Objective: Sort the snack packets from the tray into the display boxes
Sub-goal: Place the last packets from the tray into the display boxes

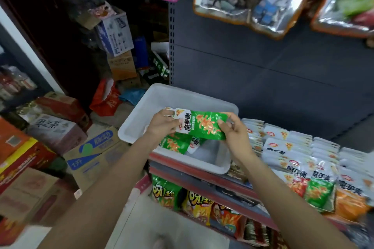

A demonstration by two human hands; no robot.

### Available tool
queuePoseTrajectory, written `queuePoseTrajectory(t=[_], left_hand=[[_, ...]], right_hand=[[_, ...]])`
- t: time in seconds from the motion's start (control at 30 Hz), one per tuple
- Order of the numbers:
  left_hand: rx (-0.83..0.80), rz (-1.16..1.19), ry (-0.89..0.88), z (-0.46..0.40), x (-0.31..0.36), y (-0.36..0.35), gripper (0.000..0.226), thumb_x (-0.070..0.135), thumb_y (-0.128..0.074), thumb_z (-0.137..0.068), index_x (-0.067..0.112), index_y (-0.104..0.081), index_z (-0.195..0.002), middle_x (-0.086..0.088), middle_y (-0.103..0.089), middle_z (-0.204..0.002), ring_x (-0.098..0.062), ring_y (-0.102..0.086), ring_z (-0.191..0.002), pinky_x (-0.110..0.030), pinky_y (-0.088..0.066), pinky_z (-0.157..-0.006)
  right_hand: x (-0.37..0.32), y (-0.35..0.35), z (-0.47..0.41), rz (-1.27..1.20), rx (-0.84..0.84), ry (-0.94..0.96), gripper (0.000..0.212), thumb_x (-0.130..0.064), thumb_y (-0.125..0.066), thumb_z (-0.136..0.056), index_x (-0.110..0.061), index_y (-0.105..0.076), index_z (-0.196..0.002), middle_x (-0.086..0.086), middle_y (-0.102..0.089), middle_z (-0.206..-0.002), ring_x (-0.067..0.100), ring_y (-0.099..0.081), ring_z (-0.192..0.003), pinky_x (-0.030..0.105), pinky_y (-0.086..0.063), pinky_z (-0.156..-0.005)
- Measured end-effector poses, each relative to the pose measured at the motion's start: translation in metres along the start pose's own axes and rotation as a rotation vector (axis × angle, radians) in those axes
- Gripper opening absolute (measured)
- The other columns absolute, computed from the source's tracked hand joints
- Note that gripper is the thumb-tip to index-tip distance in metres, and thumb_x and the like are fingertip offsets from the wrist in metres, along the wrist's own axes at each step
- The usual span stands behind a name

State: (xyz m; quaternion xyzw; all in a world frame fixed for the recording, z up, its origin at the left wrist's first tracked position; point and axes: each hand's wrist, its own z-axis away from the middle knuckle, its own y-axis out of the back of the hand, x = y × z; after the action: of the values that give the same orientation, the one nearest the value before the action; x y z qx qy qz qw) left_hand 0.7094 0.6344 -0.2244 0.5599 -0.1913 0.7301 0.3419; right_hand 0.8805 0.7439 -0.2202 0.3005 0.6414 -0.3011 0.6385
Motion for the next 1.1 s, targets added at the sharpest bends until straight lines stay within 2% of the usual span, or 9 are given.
queuePoseTrajectory(t=[0.1, 0.27, 0.43, 0.53, 0.6, 0.73, 0.87, 1.0, 1.1], left_hand=[[-0.019, -0.062, -0.210, 0.012, 0.017, -0.038, 0.007, 0.003, -0.064, -0.085, 0.003, -0.064, -0.093, 0.000, -0.062, -0.075, 0.005, -0.057, -0.060, -0.010, -0.043, -0.059], [-0.152, -0.087, -0.442, 0.032, 0.053, -0.125, 0.013, -0.004, -0.061, -0.085, 0.009, -0.062, -0.088, 0.004, -0.061, -0.071, 0.010, -0.054, -0.056, -0.012, -0.043, -0.060], [-0.278, -0.169, -0.607, 0.050, 0.068, -0.217, 0.016, -0.004, -0.066, -0.080, 0.012, -0.062, -0.081, 0.010, -0.060, -0.069, 0.012, -0.052, -0.056, -0.006, -0.040, -0.058], [-0.420, -0.233, -0.610, 0.062, 0.067, -0.264, 0.016, -0.007, -0.067, -0.079, 0.006, -0.065, -0.088, 0.005, -0.063, -0.074, 0.011, -0.055, -0.059, -0.006, -0.043, -0.060], [-0.453, -0.315, -0.647, 0.070, 0.066, -0.291, 0.017, -0.004, -0.067, -0.079, 0.011, -0.066, -0.086, 0.006, -0.064, -0.076, 0.010, -0.054, -0.059, -0.008, -0.042, -0.060], [-0.433, -0.552, -0.791, 0.083, 0.064, -0.330, 0.014, 0.001, -0.064, -0.081, 0.009, -0.070, -0.090, -0.002, -0.063, -0.083, -0.004, -0.057, -0.071, -0.022, -0.039, -0.068], [-0.496, -0.819, -0.847, 0.085, 0.053, -0.353, 0.017, 0.007, -0.058, -0.088, 0.012, -0.068, -0.101, -0.005, -0.061, -0.095, -0.022, -0.058, -0.089, -0.031, -0.043, -0.078], [-0.541, -0.963, -0.777, 0.089, 0.040, -0.369, 0.021, 0.010, -0.059, -0.090, 0.016, -0.062, -0.110, -0.004, -0.062, -0.112, -0.021, -0.058, -0.101, -0.038, -0.048, -0.086], [-0.511, -0.927, -0.764, 0.091, 0.032, -0.371, 0.021, 0.005, -0.058, -0.089, 0.013, -0.059, -0.109, -0.002, -0.057, -0.113, -0.017, -0.057, -0.103, -0.034, -0.049, -0.087]], right_hand=[[-0.017, 0.045, 0.005, 0.144, 0.042, 0.055, 0.031, 0.015, -0.061, -0.080, -0.012, -0.059, -0.094, 0.004, -0.062, -0.079, 0.002, -0.059, -0.068, 0.022, -0.050, -0.064], [-0.028, 0.129, 0.021, 0.496, 0.107, 0.073, 0.019, -0.004, -0.076, -0.072, -0.017, -0.063, -0.069, -0.002, -0.058, -0.066, 0.013, -0.051, -0.065, 0.033, -0.041, -0.065], [-0.030, 0.220, 0.052, 0.588, 0.271, 0.077, 0.032, -0.011, -0.078, -0.073, -0.010, -0.051, -0.056, -0.006, -0.044, -0.053, 0.011, -0.040, -0.055, 0.032, -0.030, -0.056], [-0.024, 0.266, 0.071, 0.625, 0.411, 0.041, 0.032, -0.014, -0.076, -0.076, 0.006, -0.053, -0.066, 0.010, -0.045, -0.059, 0.019, -0.040, -0.058, 0.033, -0.029, -0.057], [-0.020, 0.288, 0.081, 0.775, 0.442, 0.006, 0.023, -0.015, -0.074, -0.078, 0.000, -0.059, -0.069, 0.010, -0.055, -0.064, 0.023, -0.050, -0.062, 0.034, -0.028, -0.058], [-0.006, 0.310, 0.087, 0.958, 0.267, -0.119, 0.007, -0.017, -0.068, -0.084, -0.016, -0.062, -0.087, -0.002, -0.057, -0.068, 0.022, -0.055, -0.071, 0.029, -0.029, -0.060], [-0.002, 0.315, 0.089, 0.813, 0.262, -0.092, 0.030, -0.011, -0.065, -0.085, -0.014, -0.059, -0.115, 0.002, -0.064, -0.091, 0.018, -0.059, -0.084, 0.025, -0.043, -0.074], [0.000, 0.318, 0.088, 0.770, 0.277, -0.042, 0.021, -0.017, -0.064, -0.088, -0.021, -0.063, -0.109, -0.006, -0.058, -0.074, 0.008, -0.054, -0.068, 0.013, -0.039, -0.062], [0.008, 0.317, 0.084, 0.916, 0.239, -0.063, 0.009, -0.017, -0.062, -0.088, -0.014, -0.068, -0.095, 0.005, -0.067, -0.077, 0.021, -0.061, -0.073, 0.031, -0.048, -0.068]])
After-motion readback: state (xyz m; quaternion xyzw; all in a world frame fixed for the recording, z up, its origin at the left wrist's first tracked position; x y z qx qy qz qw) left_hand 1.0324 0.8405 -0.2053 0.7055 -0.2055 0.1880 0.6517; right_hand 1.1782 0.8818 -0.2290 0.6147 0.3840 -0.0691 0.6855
